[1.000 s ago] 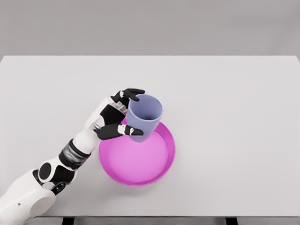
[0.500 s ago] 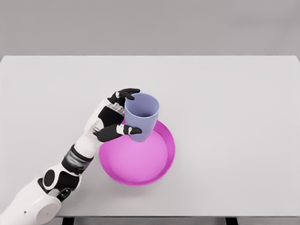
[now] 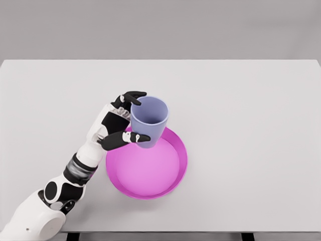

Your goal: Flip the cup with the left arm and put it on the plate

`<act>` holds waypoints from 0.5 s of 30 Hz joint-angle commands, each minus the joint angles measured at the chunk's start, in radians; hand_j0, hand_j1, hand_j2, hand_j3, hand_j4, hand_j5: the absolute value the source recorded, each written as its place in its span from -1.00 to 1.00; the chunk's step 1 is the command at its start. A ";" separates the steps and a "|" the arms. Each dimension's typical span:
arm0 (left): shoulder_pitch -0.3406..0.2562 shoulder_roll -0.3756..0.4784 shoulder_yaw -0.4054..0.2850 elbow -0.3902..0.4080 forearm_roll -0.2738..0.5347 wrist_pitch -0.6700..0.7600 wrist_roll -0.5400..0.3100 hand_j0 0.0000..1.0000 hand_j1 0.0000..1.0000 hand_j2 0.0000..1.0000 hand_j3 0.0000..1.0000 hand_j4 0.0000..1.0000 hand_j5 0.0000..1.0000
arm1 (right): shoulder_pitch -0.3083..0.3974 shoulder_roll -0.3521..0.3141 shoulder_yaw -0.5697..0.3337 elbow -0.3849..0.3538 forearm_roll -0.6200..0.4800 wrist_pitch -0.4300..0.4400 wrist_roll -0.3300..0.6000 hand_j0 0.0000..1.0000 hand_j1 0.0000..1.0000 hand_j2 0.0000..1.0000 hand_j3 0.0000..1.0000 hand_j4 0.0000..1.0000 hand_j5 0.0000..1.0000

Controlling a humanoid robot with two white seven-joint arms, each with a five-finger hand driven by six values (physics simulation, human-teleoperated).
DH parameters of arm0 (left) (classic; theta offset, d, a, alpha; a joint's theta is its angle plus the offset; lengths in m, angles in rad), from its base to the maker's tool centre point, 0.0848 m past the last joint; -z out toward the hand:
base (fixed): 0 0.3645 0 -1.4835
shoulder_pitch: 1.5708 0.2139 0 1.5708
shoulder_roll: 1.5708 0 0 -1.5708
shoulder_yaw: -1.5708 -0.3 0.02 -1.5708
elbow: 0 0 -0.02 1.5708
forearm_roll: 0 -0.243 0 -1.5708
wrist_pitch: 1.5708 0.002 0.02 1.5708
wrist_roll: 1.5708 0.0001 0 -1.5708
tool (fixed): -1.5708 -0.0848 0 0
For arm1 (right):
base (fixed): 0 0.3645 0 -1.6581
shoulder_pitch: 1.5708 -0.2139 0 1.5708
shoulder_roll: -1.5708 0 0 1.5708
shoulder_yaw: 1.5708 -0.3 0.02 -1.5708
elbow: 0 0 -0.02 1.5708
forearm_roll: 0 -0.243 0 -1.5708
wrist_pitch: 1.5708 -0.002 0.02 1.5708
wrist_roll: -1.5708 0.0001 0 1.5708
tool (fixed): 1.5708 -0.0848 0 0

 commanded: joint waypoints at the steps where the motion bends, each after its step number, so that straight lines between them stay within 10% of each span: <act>1: 0.000 -0.009 0.005 0.002 -0.008 -0.001 0.000 -0.28 -0.28 -0.28 -0.28 -0.28 -0.28 | 0.000 0.000 0.000 0.000 0.000 0.000 0.000 1.00 1.00 1.00 1.00 1.00 1.00; 15: -0.008 -0.017 0.005 0.074 -0.009 -0.001 -0.003 -0.28 -0.28 -0.28 -0.28 -0.28 -0.28 | 0.000 0.000 0.000 0.000 0.000 0.000 0.000 1.00 1.00 1.00 1.00 1.00 1.00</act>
